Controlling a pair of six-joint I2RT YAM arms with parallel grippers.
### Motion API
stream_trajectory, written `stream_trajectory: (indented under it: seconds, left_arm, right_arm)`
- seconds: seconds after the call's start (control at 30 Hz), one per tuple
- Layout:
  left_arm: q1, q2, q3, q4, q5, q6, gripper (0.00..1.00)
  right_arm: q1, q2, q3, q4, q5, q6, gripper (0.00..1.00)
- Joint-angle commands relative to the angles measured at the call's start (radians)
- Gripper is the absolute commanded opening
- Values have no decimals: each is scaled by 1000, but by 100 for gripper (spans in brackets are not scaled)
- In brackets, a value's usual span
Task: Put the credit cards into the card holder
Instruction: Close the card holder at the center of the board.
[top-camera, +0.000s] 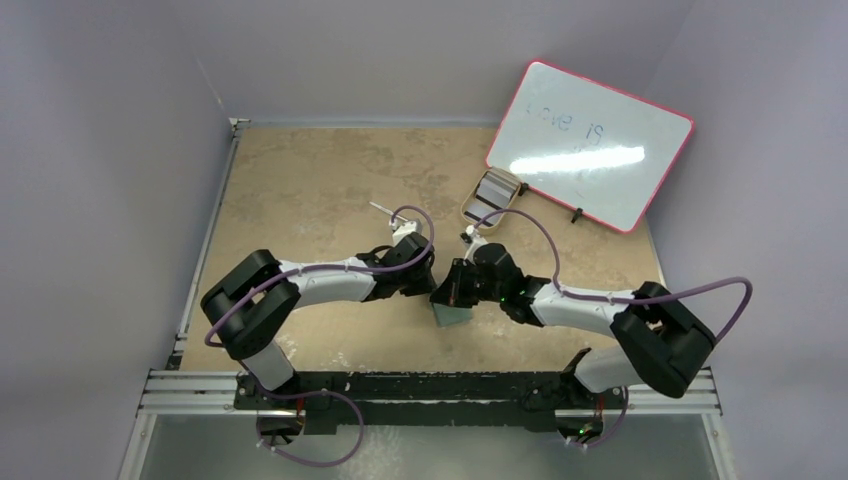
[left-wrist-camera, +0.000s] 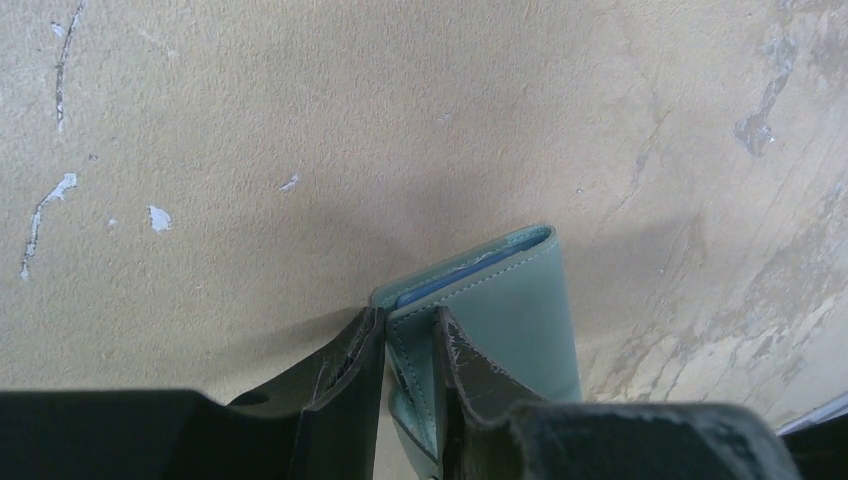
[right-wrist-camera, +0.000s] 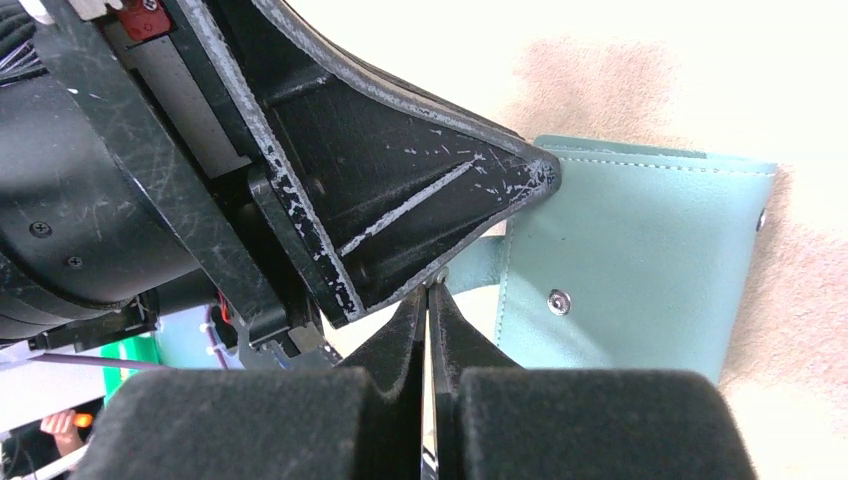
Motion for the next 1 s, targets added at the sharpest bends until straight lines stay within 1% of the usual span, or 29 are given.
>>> stream_trajectory:
  seconds: [0.0,0.33,0.57,0.97]
  left_arm:
    - [2,21,23,-36,-41,40,21]
    - [2,13,20,-47,-53,43,20]
    - [1,22,21,-48,-52,50,20]
    - [0,16,14,-51,-57,52,20]
  right_arm:
    - [6,-45,7,-23,34,-2,0]
    - [6,-95,-17,-108,86,9,0]
    - [5,-74,-19,-133,134,-5,0]
    - [5,-45,-23,-176,184,19,0]
